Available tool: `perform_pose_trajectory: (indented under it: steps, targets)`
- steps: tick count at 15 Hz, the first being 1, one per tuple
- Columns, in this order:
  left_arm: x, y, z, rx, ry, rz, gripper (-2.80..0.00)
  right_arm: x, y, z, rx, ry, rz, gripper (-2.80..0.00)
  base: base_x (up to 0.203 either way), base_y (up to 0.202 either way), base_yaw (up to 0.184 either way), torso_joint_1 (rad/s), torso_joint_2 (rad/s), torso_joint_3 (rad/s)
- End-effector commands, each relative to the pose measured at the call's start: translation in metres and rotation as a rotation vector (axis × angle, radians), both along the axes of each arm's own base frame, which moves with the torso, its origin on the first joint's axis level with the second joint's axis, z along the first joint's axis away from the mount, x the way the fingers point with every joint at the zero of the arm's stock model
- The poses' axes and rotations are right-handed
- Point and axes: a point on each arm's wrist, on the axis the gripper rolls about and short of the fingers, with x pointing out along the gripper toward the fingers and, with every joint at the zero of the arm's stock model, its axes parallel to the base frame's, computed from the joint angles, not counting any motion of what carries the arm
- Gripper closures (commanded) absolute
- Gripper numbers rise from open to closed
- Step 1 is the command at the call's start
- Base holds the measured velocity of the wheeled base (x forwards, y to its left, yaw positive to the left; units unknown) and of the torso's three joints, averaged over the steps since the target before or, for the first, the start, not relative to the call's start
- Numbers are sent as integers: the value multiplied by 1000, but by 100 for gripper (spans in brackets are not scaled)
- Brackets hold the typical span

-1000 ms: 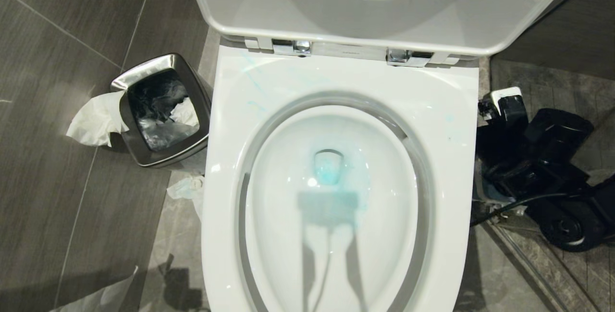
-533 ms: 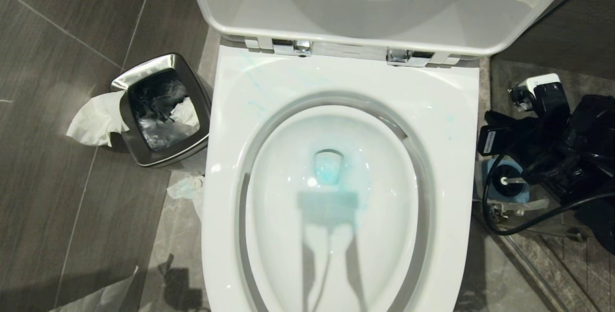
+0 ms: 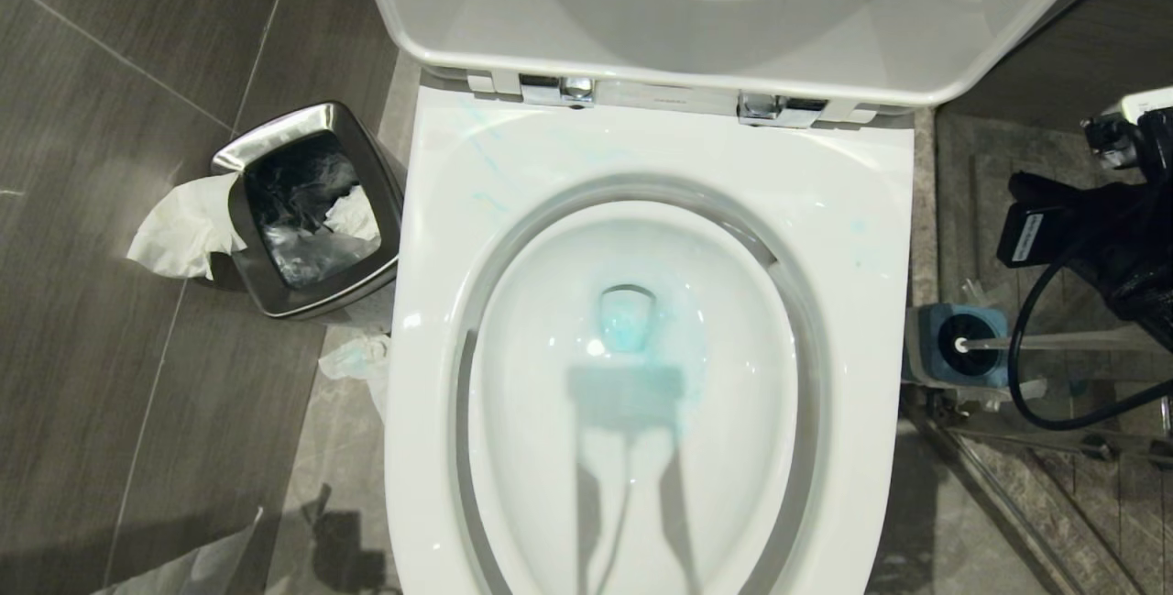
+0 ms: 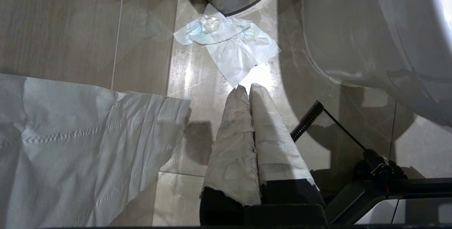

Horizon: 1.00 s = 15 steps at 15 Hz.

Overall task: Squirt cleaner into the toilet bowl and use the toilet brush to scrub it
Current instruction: Scrub the toilet bowl

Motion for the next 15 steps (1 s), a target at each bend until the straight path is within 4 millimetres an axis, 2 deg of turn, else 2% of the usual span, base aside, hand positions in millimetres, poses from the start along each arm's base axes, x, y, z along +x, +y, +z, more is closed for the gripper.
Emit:
perform_pose_trajectory:
  steps: [1, 4, 10, 12, 15]
  targets:
    - [0, 0, 0, -1, 2, 0, 0, -15, -1, 16, -1, -51, -2, 0, 0, 0, 0, 0, 0, 0]
    - [0, 0, 0, -1, 2, 0, 0, -44, -3, 33, 0, -69, 2, 0, 0, 0, 0, 0, 0, 0]
    - [0, 0, 0, 0, 2, 0, 0, -121, -5, 67, -4, -114, 53, 0, 0, 0, 0, 0, 0, 0]
    - [0, 0, 0, 0, 2, 0, 0, -148, -5, 67, -12, -94, 98, 0, 0, 0, 0, 0, 0, 0]
    - [0, 0, 0, -1, 2, 0, 0, -189, -6, 54, -20, -53, 155, 0, 0, 0, 0, 0, 0, 0]
